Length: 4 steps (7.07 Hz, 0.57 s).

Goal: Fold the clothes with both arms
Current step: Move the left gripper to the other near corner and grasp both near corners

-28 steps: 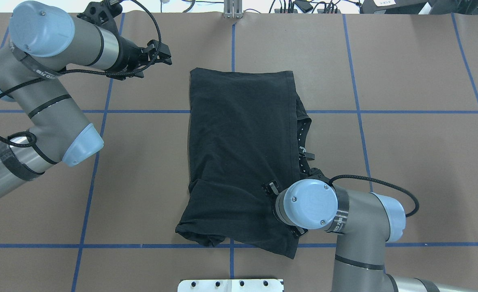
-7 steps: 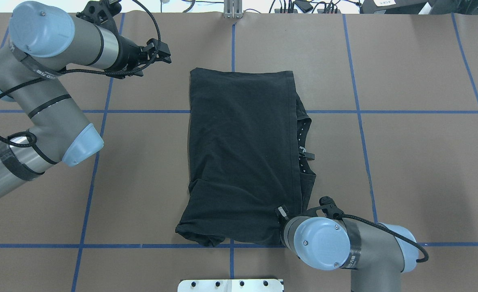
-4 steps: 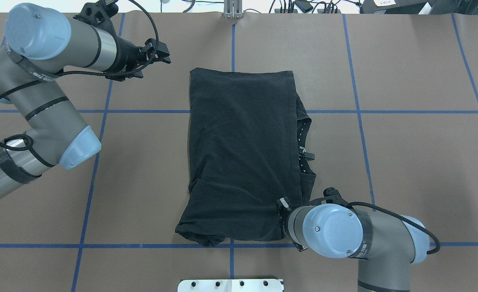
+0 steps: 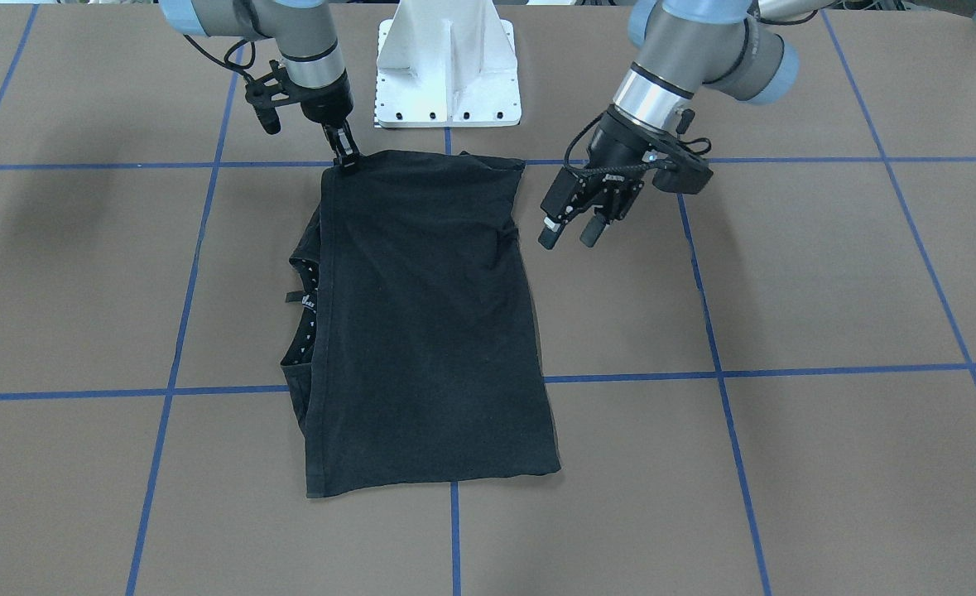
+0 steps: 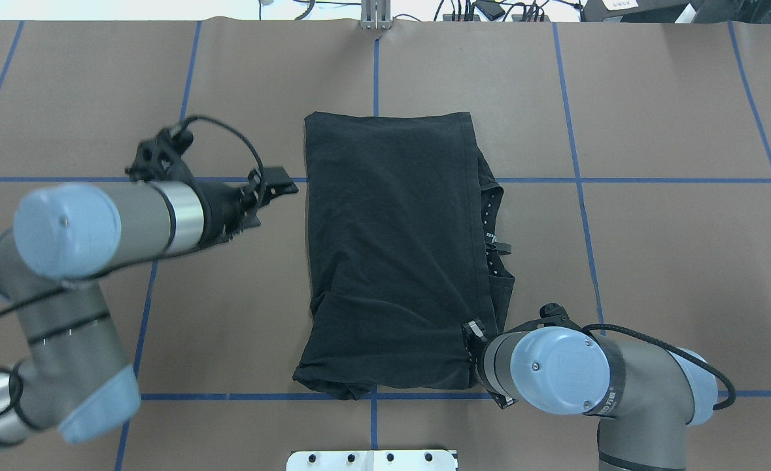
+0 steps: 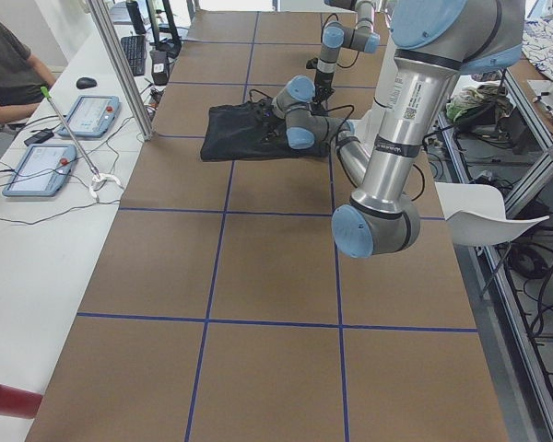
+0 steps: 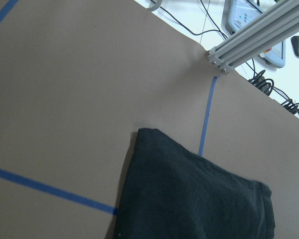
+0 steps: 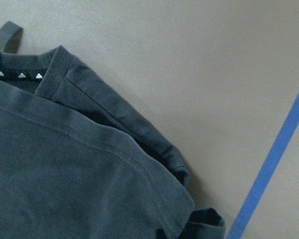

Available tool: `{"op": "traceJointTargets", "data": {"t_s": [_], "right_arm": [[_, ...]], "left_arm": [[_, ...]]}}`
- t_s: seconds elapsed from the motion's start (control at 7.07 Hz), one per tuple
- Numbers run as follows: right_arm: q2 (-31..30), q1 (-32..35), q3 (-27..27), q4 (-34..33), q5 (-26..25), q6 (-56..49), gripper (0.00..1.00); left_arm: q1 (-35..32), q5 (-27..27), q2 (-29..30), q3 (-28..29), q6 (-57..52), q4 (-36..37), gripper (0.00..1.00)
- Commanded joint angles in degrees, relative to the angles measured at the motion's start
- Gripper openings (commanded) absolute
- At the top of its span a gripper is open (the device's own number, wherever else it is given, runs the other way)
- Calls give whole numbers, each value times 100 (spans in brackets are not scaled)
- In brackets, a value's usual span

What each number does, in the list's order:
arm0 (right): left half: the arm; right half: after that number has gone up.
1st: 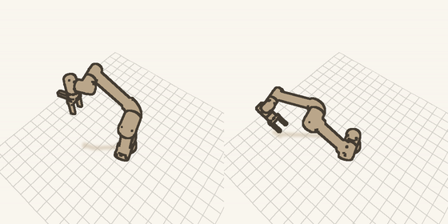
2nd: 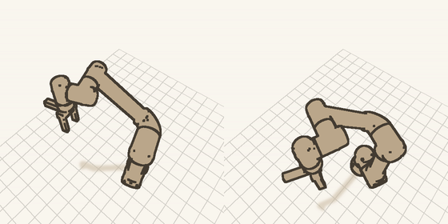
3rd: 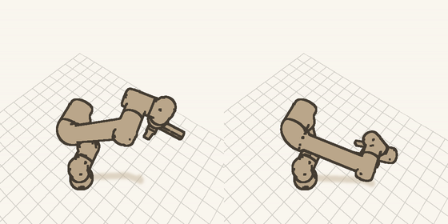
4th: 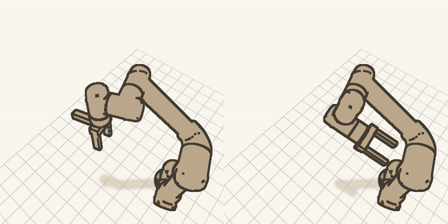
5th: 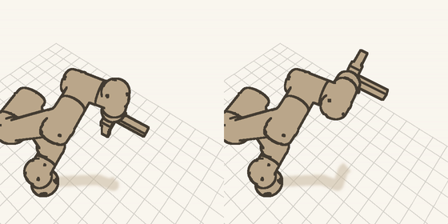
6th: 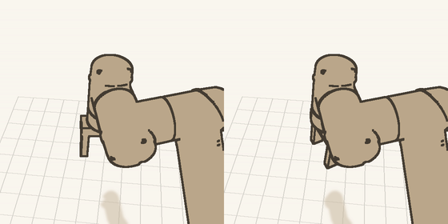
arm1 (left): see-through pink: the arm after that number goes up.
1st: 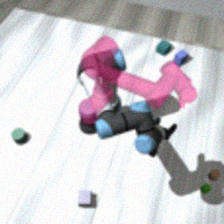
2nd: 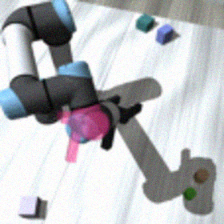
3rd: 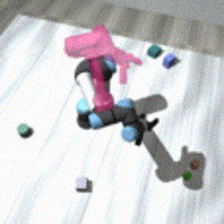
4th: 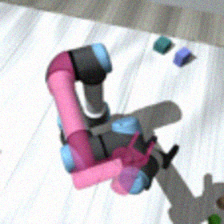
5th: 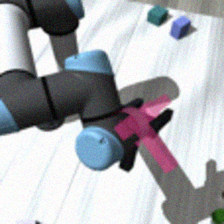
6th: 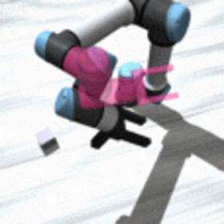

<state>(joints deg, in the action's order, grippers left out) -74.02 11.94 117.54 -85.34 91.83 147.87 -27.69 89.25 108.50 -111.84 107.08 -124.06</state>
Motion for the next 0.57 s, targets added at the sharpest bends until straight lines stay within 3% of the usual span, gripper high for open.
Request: {"op": "traceJointTargets", "data": {"t_s": [0.0, 0.14, 0.42], "right_arm": [[-7, -7, -3, 0, 1, -4, 0], [2, -7, -3, 0, 1, -4, 0], [11, -16, -11, 0, 1, -4, 0]], "left_arm": [[1121, -862, -355, -198, 777, 57, 90], [1595, -901, -513, -111, 1084, 66, 89], [1845, -945, -497, 74, 1149, 128, 86]]}}
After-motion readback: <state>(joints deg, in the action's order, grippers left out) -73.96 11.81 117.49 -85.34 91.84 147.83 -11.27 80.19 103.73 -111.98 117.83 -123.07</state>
